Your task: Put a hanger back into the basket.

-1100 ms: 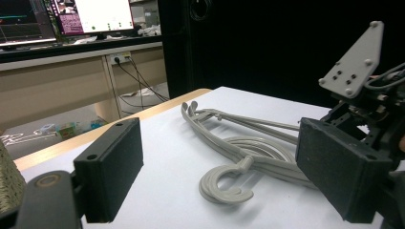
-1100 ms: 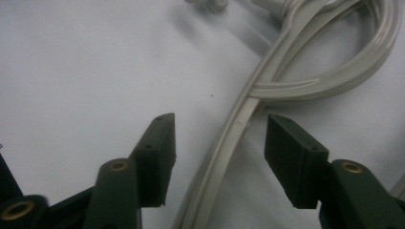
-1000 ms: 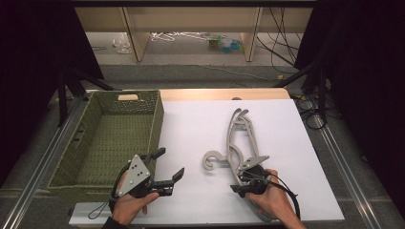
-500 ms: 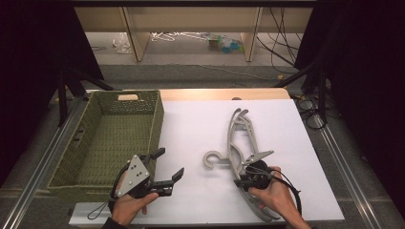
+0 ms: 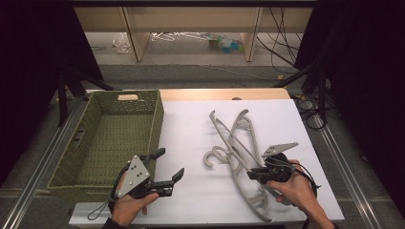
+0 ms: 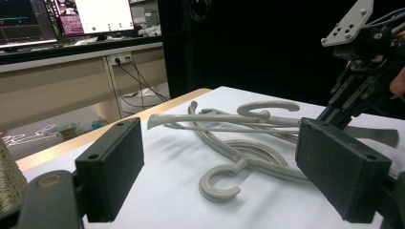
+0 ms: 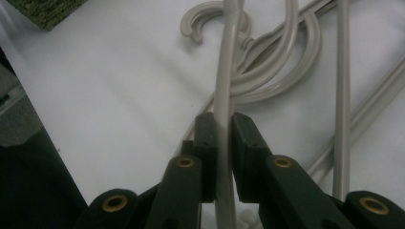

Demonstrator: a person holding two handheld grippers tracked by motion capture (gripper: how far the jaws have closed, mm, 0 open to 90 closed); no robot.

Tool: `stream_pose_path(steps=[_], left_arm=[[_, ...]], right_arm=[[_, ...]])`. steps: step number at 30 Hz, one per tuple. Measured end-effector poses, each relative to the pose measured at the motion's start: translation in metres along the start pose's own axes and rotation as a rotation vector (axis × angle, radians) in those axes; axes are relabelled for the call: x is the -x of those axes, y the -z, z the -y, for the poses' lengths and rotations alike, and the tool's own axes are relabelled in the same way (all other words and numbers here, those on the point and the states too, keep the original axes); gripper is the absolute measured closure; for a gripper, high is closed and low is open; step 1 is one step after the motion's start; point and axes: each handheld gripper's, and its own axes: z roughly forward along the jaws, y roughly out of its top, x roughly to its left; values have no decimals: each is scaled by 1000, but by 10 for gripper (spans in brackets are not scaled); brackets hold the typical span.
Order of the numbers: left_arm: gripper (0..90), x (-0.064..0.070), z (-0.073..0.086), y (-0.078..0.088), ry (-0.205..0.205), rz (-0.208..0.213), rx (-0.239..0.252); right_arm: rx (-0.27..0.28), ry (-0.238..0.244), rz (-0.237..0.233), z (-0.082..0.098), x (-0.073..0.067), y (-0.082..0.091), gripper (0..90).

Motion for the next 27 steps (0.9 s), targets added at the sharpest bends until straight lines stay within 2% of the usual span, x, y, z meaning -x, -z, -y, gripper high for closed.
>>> stream_pose_path(steps=[1,3,4,6,9,10,11,13,14,15,17,18,19,21,23,26,27], left_arm=[[167,1,0,0,-1,1,-2],[167,2,1,-1,-8,-3,-11],[168,2,1,-2,-13,-1,-13],[169,4,1,-4,-19,-6,-23],[171,10,2,-13,-24,-5,-57],[173,10,2,-13,-24,-5,-57],[178,14,3,-21,-36,-5,-81],[182,20,4,-31,-78,6,-124],[188,20,4,-31,-78,6,-124],[196,26,6,-46,-94,30,-168],[223,29,6,-59,-128,51,-191],[228,29,6,-59,-128,51,-191],[239,32,6,-75,-158,93,-211],[249,33,6,-85,-166,116,-226],[265,34,8,-93,-199,160,-249],[285,36,12,-98,-212,174,-270],[298,36,11,-99,-232,209,-273]], right_arm=[[8,13,-3,1,2,1,820],[12,8,-48,1,5,10,821],[17,11,-49,1,5,12,821],[29,19,-96,3,7,20,822],[40,31,-138,6,9,29,823],[40,31,-138,6,9,29,823],[39,40,-174,10,8,36,823],[40,50,-190,12,7,38,823],[39,64,-198,13,7,40,823],[33,69,-207,13,5,43,824],[30,90,-219,13,2,45,823],[31,103,-224,13,0,45,823],[28,114,-231,13,-2,45,823],[29,130,-242,13,-5,45,823],[22,146,-253,13,-9,45,823],[14,160,-265,13,-11,45,823],[7,175,-283,13,-13,45,823]])
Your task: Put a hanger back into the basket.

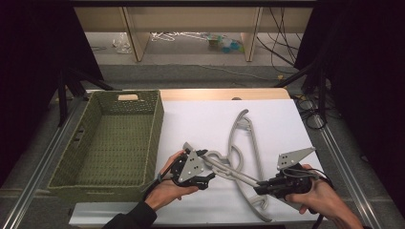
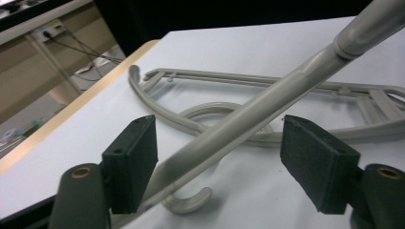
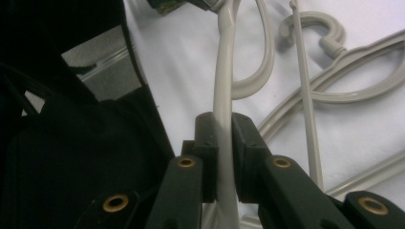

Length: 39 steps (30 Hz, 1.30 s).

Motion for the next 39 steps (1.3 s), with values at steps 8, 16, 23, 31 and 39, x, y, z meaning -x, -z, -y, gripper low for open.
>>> stream_pose_path(steps=[8,16,23,31,39], left_arm=[[370,4,-5,0,-132,141,-16],[604,4,-6,-3,-188,275,-57],[703,6,-12,4,-289,325,-68],[792,4,-21,9,-203,291,-105],[792,-12,-37,23,38,157,-152]], right_arm=[[-41,63,-35,-2,-7,-4,823],[-55,117,-56,-3,-6,-7,822],[-38,172,-61,-2,-2,-3,813],[170,174,284,-11,6,47,462],[228,118,340,-14,-5,54,389]])
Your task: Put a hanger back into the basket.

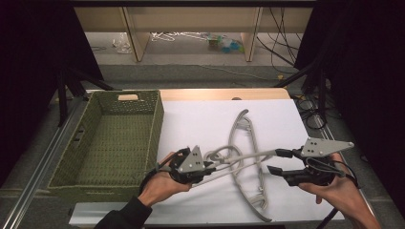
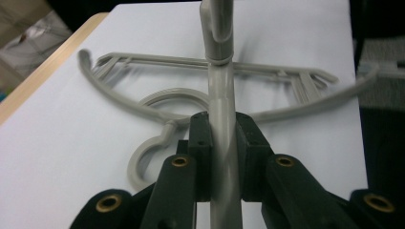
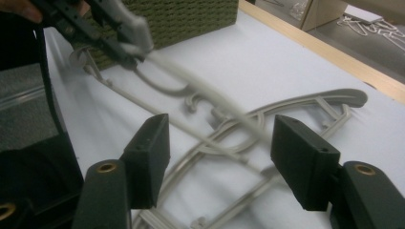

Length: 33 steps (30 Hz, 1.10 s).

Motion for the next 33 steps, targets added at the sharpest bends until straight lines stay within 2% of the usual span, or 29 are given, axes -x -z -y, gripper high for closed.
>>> stream_pose_path(steps=[2,3,4,6,7,8,9,10,12,13,14,15,18,20,22,24,27,29,30,33], left_arm=[[792,-8,-3,10,53,-35,2],[792,-8,-3,10,53,-35,2],[792,-17,-5,20,132,-54,30],[792,-21,-7,30,186,-63,39],[792,-21,-7,30,186,-63,39],[792,-26,-10,40,232,-69,73],[792,-26,-10,40,232,-69,73],[792,-31,-14,53,286,-69,115],[792,-33,-17,60,299,-72,128],[792,-37,-22,75,313,-90,158],[792,-37,-22,75,313,-90,158],[792,-41,-29,92,320,-108,190],[792,-48,-38,120,320,-135,223],[792,-57,-42,143,314,-174,241],[792,-66,-42,160,315,-222,239],[792,-79,-36,175,312,-285,237],[792,-101,-18,193,344,-358,226],[792,-105,-13,195,354,-367,224],[792,-119,2,203,376,-395,219],[792,-132,20,211,414,-423,220]], right_arm=[[-1,-26,-12,0,-3,-3,372],[-1,-26,-12,0,-3,-3,372],[-18,-46,-27,5,-8,-9,351],[-24,-55,-33,8,-11,-15,334],[-32,-68,-40,11,-12,-19,321],[-41,-82,-42,16,-14,-25,315],[-41,-82,-42,16,-14,-25,315],[-57,-94,-58,22,-17,-33,305],[-62,-96,-67,25,-18,-36,305],[-75,-95,-85,29,-19,-41,305],[-76,-86,-85,30,-20,-43,305],[-74,-88,-82,31,-20,-44,305],[-72,-85,-96,33,-20,-46,303],[-79,-94,-95,34,-21,-47,303],[-80,-94,-99,35,-20,-48,303],[-85,-96,-98,37,-19,-48,303],[-87,-98,-92,39,-18,-49,303],[-83,-102,-91,39,-17,-50,303],[-87,-109,-94,39,-17,-49,303],[-85,-106,-86,40,-16,-50,303]])
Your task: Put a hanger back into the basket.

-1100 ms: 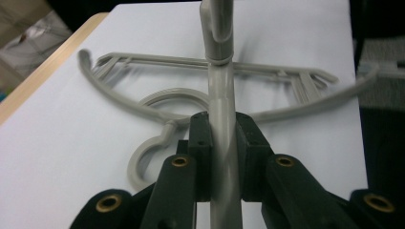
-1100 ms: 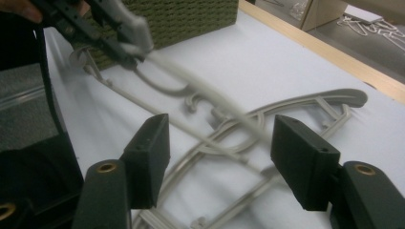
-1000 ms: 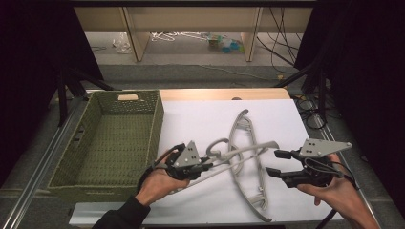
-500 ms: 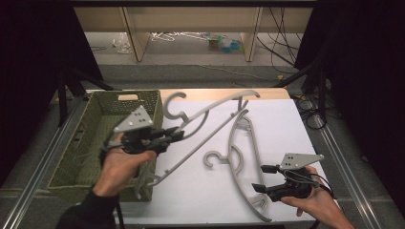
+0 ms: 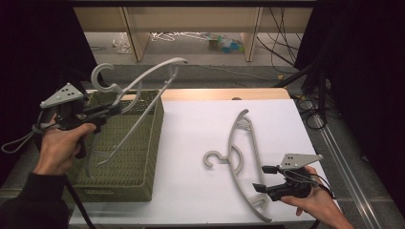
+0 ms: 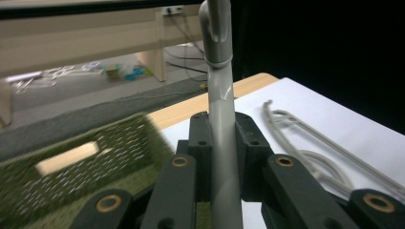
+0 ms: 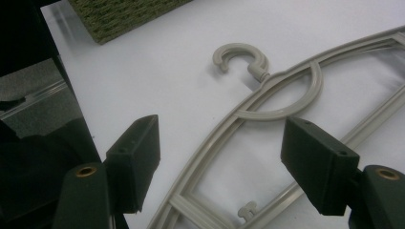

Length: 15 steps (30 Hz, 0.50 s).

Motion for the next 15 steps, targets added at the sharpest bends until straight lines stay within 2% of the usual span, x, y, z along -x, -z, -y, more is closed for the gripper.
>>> stream_pose_path(steps=[3,6,7,8,10,13,15], left_arm=[[792,-12,9,2,23,-27,-14],[792,-25,18,5,31,-51,-23],[792,-25,18,5,31,-51,-23],[792,-34,25,8,35,-62,-28],[792,-40,30,11,41,-75,-34],[793,-49,39,17,25,-96,-58],[792,-53,43,21,-2,-101,-77]], right_arm=[[-2,-3,2,1,1,0,297],[-3,-11,7,2,3,-1,290],[-3,-11,7,2,3,-1,290],[-2,-10,9,3,3,-1,288],[-4,-15,11,4,3,0,288],[-3,-16,9,4,4,-1,287],[-10,-17,10,5,4,-1,287]])
